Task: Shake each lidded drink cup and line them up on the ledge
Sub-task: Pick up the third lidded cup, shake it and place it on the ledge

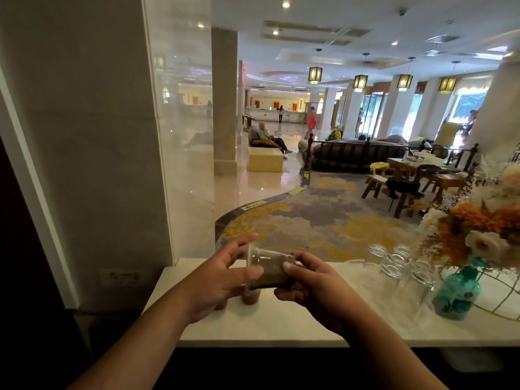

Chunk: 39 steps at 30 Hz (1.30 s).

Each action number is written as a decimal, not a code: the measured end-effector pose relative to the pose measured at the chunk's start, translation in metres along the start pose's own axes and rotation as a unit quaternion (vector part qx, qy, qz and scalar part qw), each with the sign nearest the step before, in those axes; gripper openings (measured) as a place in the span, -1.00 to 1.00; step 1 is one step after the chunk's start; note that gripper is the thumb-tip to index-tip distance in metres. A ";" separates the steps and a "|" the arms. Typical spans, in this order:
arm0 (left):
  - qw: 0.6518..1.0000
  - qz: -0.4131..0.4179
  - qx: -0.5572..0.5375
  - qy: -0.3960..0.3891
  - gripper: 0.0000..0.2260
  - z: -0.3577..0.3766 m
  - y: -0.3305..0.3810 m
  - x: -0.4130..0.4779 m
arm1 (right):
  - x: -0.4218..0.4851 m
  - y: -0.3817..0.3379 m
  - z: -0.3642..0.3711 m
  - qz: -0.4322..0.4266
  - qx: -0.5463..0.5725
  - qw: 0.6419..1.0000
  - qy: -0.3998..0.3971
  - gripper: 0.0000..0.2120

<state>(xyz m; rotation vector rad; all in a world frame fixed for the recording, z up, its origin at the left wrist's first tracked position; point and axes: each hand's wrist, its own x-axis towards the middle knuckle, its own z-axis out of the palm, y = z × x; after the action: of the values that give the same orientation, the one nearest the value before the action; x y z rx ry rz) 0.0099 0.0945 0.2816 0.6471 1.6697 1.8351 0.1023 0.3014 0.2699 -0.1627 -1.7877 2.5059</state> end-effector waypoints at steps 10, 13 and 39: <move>0.913 -0.143 -0.379 0.057 -0.28 0.053 -0.011 0.000 | 0.007 -0.106 0.034 -0.110 -0.462 0.880 -0.010 -0.62; 0.909 -0.134 -0.394 0.033 -0.26 0.065 -0.014 0.004 | 0.007 -0.135 0.051 -0.103 -0.558 0.823 -0.012 -0.61; 0.900 -0.119 -0.418 -0.002 -0.30 0.070 -0.025 0.022 | 0.015 -0.151 0.059 -0.105 -0.627 0.771 -0.023 -0.57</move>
<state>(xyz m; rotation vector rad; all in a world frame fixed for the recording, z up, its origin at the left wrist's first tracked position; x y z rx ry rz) 0.0451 0.1615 0.2632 0.0641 0.7532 2.0978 0.0784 0.2971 0.4311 0.0615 -2.9123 0.7907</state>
